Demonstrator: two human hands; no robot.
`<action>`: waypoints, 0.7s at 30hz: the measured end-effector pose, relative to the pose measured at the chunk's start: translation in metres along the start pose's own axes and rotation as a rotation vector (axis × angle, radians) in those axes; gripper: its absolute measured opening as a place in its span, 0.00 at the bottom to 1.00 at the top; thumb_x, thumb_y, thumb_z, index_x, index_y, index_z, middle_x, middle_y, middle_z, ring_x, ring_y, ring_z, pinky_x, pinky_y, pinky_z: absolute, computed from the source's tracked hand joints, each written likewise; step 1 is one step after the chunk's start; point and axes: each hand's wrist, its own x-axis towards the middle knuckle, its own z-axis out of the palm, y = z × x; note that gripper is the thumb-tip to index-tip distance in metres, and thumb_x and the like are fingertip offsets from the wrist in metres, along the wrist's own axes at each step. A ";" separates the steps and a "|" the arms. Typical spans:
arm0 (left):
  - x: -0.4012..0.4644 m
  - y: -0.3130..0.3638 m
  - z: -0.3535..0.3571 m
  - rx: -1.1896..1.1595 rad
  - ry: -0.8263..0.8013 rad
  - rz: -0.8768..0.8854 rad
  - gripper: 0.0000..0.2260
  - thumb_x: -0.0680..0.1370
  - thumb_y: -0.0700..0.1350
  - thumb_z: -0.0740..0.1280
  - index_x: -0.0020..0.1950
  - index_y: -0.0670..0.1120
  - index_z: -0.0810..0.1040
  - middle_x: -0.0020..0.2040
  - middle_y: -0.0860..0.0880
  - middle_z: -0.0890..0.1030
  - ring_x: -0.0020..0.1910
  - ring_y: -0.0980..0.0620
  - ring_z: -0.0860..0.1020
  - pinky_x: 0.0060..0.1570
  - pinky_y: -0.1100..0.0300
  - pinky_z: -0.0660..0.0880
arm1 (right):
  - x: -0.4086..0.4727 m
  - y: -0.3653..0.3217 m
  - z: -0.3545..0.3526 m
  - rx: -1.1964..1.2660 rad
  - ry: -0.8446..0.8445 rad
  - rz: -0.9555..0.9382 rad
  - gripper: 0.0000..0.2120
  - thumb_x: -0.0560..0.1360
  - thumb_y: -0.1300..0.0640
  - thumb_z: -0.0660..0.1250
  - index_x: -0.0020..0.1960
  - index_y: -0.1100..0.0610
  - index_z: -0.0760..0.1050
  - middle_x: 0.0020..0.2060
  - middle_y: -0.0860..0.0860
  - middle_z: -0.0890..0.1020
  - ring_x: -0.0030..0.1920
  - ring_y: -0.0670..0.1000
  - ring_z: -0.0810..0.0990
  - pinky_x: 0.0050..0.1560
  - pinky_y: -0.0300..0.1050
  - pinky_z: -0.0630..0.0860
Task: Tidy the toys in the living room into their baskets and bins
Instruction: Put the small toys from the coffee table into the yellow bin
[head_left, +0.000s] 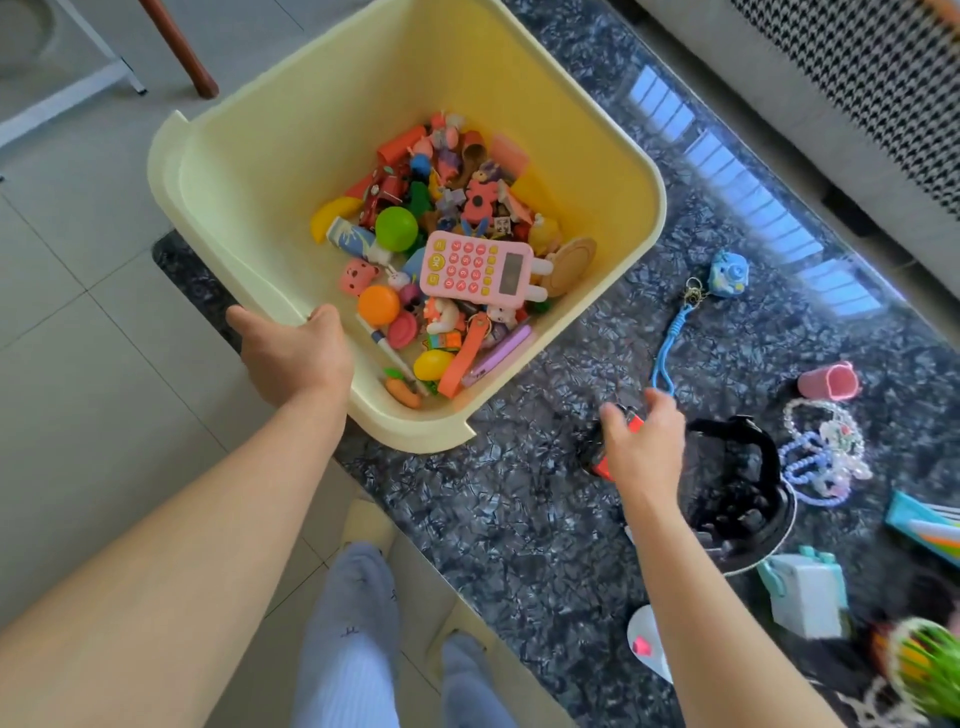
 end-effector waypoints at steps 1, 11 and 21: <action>0.000 0.000 0.000 -0.001 0.003 -0.003 0.25 0.72 0.41 0.65 0.67 0.41 0.63 0.66 0.42 0.72 0.60 0.40 0.75 0.57 0.49 0.74 | 0.000 0.010 0.006 -0.093 -0.076 0.041 0.30 0.75 0.51 0.67 0.71 0.59 0.61 0.68 0.57 0.67 0.66 0.58 0.68 0.63 0.54 0.67; -0.004 0.003 -0.001 -0.008 0.009 0.009 0.23 0.72 0.42 0.65 0.65 0.41 0.64 0.64 0.41 0.73 0.58 0.39 0.75 0.53 0.49 0.74 | 0.013 -0.013 -0.022 0.352 0.154 -0.159 0.30 0.71 0.60 0.69 0.70 0.55 0.62 0.60 0.50 0.66 0.63 0.54 0.70 0.64 0.47 0.69; -0.002 0.006 -0.005 -0.009 -0.043 0.002 0.22 0.73 0.39 0.65 0.65 0.39 0.63 0.61 0.38 0.74 0.57 0.39 0.75 0.50 0.54 0.71 | 0.034 -0.200 -0.030 -0.119 -0.225 -0.822 0.28 0.72 0.64 0.65 0.70 0.52 0.66 0.69 0.51 0.70 0.66 0.48 0.69 0.58 0.29 0.65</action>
